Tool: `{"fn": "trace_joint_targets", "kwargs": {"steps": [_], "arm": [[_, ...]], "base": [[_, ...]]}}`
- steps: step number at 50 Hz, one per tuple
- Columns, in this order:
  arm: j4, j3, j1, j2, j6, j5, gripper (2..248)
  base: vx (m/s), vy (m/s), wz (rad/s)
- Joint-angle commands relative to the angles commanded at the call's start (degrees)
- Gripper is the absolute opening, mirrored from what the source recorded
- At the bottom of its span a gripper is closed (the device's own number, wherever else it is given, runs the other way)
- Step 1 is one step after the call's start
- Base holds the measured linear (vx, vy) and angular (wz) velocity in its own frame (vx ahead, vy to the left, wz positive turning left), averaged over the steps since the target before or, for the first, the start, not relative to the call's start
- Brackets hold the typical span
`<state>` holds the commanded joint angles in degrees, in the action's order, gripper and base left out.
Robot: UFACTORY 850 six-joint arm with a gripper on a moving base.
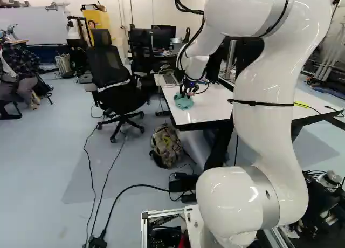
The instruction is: Clean the table with the green towel
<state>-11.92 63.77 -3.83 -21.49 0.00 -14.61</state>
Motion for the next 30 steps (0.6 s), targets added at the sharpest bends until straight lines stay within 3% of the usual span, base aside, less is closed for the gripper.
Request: {"fn": "trace_joint_targets", "kwargs": {"steps": [30], "arm": [[0.00,-5.01,0.81,7.52,0.00,0.00,46]], "base": [[0.000,0.000,0.000]]}}
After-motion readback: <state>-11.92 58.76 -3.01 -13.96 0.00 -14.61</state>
